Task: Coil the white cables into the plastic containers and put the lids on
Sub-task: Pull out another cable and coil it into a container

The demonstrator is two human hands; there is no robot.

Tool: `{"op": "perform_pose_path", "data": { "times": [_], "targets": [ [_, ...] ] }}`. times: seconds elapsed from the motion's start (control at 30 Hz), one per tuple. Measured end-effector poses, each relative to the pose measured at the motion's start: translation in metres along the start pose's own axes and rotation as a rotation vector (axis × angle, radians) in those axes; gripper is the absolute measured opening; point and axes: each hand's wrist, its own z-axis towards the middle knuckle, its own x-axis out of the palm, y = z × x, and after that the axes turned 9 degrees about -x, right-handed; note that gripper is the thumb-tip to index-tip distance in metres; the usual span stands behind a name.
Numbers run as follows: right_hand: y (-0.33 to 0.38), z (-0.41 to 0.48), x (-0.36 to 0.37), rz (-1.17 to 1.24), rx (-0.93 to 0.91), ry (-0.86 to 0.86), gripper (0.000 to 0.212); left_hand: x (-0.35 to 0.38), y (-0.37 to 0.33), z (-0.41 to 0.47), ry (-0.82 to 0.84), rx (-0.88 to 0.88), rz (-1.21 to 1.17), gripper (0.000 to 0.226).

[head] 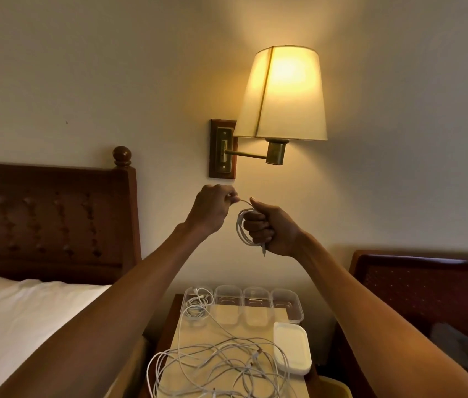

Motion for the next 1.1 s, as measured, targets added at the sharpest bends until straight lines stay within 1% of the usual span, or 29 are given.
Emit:
{"op": "perform_pose_path", "data": {
  "times": [0.07,0.13,0.23,0.27,0.4,0.57,0.6,0.67,0.7,0.73,0.83,1.0,1.1],
  "targets": [
    [0.0,-0.002,-0.004,-0.014,0.001,-0.005,0.051,-0.003,0.001,0.001,0.187,-0.093,-0.04,0.017],
    [0.0,-0.003,-0.007,-0.002,-0.003,-0.004,0.051,-0.007,0.002,0.001,0.339,-0.178,-0.142,0.017],
    [0.002,-0.003,-0.008,-0.001,-0.017,-0.001,0.051,-0.011,0.003,-0.003,0.525,-0.326,-0.427,0.018],
    [0.002,-0.003,-0.008,-0.011,-0.024,-0.003,0.051,-0.012,0.002,-0.005,0.562,-0.369,-0.515,0.018],
    [0.002,-0.002,-0.006,-0.056,-0.047,0.011,0.051,-0.011,-0.004,-0.009,0.573,-0.471,-0.748,0.018],
    [0.004,-0.002,-0.004,-0.15,-0.078,-0.069,0.054,-0.013,-0.007,-0.011,0.635,-0.582,-0.939,0.017],
    [0.005,-0.002,-0.004,-0.161,-0.086,-0.094,0.054,-0.014,-0.008,-0.011,0.639,-0.605,-0.959,0.02],
    [0.005,-0.003,-0.005,-0.183,-0.086,-0.141,0.055,-0.016,-0.008,-0.01,0.659,-0.631,-0.935,0.034],
    [0.005,-0.004,-0.005,-0.191,-0.078,-0.158,0.055,-0.016,-0.008,-0.011,0.673,-0.609,-0.892,0.039],
    [0.004,-0.004,-0.006,-0.198,-0.068,-0.17,0.054,-0.015,-0.007,-0.011,0.682,-0.569,-0.851,0.04],
    [0.0,-0.005,-0.007,-0.203,-0.041,-0.18,0.048,-0.012,-0.004,-0.014,0.67,-0.487,-0.796,0.031],
    [-0.003,-0.007,-0.009,-0.136,-0.006,-0.178,0.056,-0.012,0.002,-0.019,0.725,-0.438,-0.802,0.026],
    [-0.003,-0.005,-0.01,-0.092,0.028,-0.152,0.047,-0.013,0.004,-0.02,0.694,-0.361,-0.75,0.03]
  ]
}}
